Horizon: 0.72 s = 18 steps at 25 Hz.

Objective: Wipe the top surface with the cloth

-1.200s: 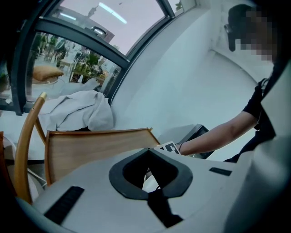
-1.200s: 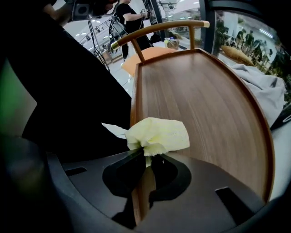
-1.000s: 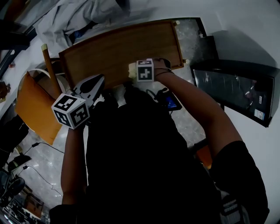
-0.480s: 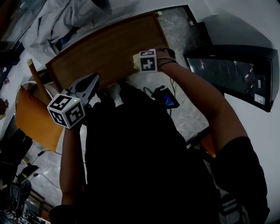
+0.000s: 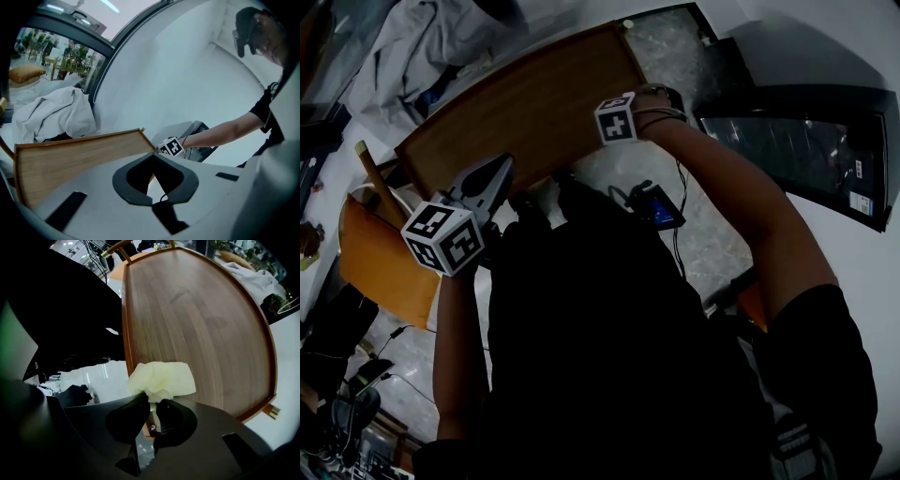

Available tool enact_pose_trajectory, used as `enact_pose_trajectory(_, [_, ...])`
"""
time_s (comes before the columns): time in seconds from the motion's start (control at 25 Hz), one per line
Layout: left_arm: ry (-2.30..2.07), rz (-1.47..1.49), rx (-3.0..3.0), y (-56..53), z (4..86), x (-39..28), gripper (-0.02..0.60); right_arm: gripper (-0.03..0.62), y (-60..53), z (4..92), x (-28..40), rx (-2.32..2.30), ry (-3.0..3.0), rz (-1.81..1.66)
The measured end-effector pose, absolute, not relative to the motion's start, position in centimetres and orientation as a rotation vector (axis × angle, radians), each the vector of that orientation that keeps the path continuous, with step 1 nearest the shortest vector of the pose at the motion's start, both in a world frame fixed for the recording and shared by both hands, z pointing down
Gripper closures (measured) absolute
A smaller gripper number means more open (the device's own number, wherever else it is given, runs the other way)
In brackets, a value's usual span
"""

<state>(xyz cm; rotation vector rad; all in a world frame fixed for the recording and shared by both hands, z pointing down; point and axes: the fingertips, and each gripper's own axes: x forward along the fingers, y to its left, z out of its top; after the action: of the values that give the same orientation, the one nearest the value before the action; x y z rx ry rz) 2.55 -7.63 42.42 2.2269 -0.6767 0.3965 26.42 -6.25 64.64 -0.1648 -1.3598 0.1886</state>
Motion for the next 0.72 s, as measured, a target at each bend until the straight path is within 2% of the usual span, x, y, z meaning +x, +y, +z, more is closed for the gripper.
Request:
enact_pose_trajectory(0.44, [-0.856,0.351,2.174,-5.2,41.6,0.4,0.572,0.546,-7.7,65.1,33.4,-0.198,-1.012,0.149])
enact_pose_trajectory(0.72, [-1.000,0.270,2.118,-2.5,41.2,-2.0,0.572,0.546,-8.7,63.7,30.7,-0.082,-1.261,0.299])
